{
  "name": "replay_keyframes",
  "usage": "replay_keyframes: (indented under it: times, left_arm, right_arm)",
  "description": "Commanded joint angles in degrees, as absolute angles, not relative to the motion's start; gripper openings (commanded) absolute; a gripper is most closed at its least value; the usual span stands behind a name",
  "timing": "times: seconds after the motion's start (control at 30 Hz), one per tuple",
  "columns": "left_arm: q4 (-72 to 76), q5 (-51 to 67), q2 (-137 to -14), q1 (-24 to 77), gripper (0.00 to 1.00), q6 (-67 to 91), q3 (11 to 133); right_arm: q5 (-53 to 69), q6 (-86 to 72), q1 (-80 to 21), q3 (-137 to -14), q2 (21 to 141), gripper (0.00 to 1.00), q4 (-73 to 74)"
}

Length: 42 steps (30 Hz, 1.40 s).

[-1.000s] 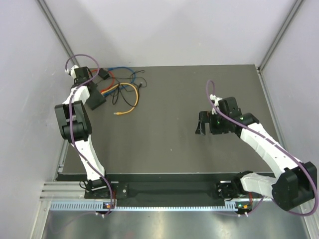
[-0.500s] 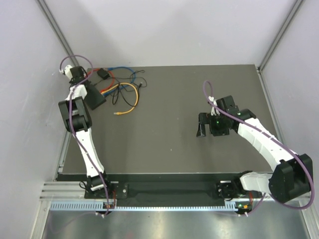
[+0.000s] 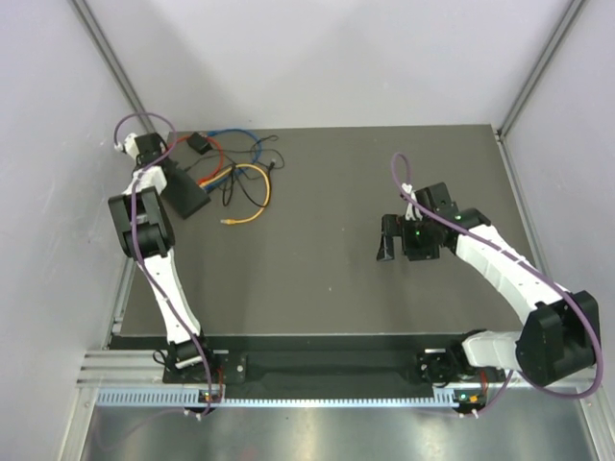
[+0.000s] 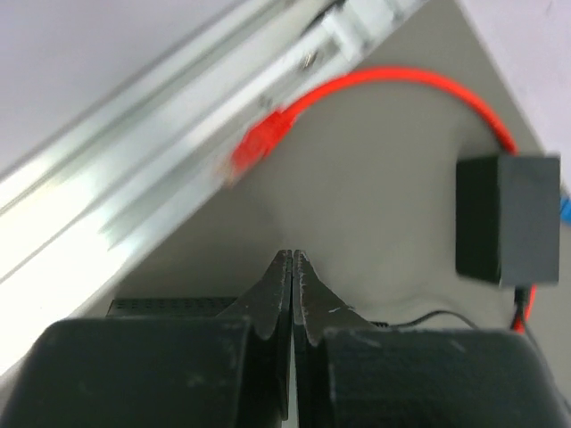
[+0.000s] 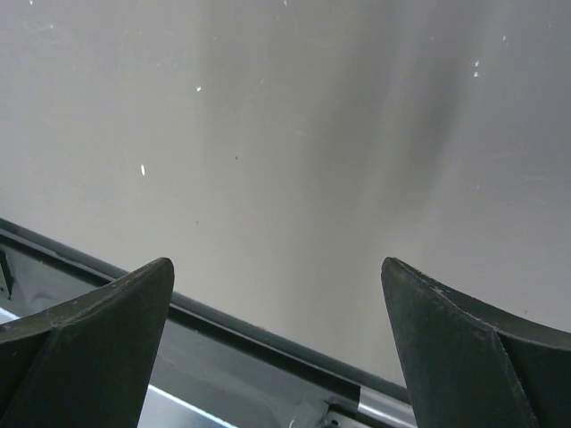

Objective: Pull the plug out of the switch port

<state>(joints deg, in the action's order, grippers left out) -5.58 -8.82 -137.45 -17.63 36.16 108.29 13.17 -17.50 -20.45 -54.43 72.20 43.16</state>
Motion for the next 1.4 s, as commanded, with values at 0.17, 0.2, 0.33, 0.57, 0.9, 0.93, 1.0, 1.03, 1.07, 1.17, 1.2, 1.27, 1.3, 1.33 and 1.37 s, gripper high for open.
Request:
replay_keyframes:
  times: [0.17, 0.2, 0.33, 0.57, 0.9, 0.93, 1.0, 1.03, 1.07, 1.17, 1.2, 1.27, 1.3, 1.33, 1.37]
  left_arm:
    - [-9.14, -4.22, -124.3, -16.88, 0.0, 37.97, 93.62]
    - [-8.97, -3.78, -123.32, -16.61, 0.0, 37.97, 91.08]
    - [-11.06, -0.35, -119.98, -15.82, 0.0, 37.18, 87.37]
    - [-11.77, 7.37, -113.03, -13.28, 0.0, 36.66, 78.93]
    - [-13.7, 8.53, -106.53, -5.2, 0.0, 37.0, 71.63]
    - [-13.8, 9.31, -106.0, -4.66, 0.0, 37.09, 71.28]
    - [-15.46, 9.84, -105.65, -2.91, 0.0, 36.74, 71.37]
    - [-15.82, 9.84, -105.12, -2.2, 0.0, 36.56, 71.19]
    - [-15.91, 9.93, -104.68, -1.59, 0.0, 36.48, 70.5]
    - [-18.18, 7.84, -102.58, -0.18, 0.0, 36.82, 69.79]
    - [-18.28, 6.95, -101.61, -0.18, 0.0, 36.74, 69.61]
    - [-17.93, 6.76, -99.41, -0.18, 0.0, 34.99, 70.92]
    - [-18.54, 6.94, -99.06, -0.18, 0.0, 34.02, 72.23]
    - [-19.94, 6.6, -99.4, -0.18, 0.0, 33.23, 73.9]
    - [-21.95, 6.16, -99.84, -0.26, 0.0, 33.48, 76.87]
  right_arm:
    - [15.03, -16.96, -19.86, -57.3, 74.61, 1.0, 38.15]
    - [15.64, -16.79, -20.04, -57.3, 75.05, 1.0, 37.8]
    - [17.74, -16.26, -19.95, -57.92, 77.43, 1.0, 37.0]
    - [20.83, -14.33, -20.21, -60.9, 81.12, 1.0, 34.55]
    - [26.27, -13.01, -25.83, -70.56, 89.55, 0.99, 31.65]
    - [26.8, -12.92, -27.06, -71.27, 90.95, 0.98, 31.29]
    - [27.51, -13.1, -28.47, -73.81, 92.54, 0.97, 30.85]
    - [27.6, -13.18, -29.87, -74.61, 93.94, 0.96, 30.59]
    - [27.77, -13.36, -30.58, -75.4, 94.74, 0.96, 30.41]
    - [29.62, -13.45, -33.13, -78.22, 97.11, 0.96, 29.36]
    - [30.23, -13.62, -33.74, -79.53, 97.64, 0.96, 29.18]
    - [31.28, -13.97, -34.8, -80.68, 99.05, 0.96, 28.66]
    - [32.07, -14.06, -35.07, -81.55, 99.4, 0.96, 28.48]
    - [32.17, -14.24, -35.5, -81.91, 100.01, 0.96, 28.22]
    - [32.17, -14.41, -35.68, -82.18, 100.28, 0.96, 28.04]
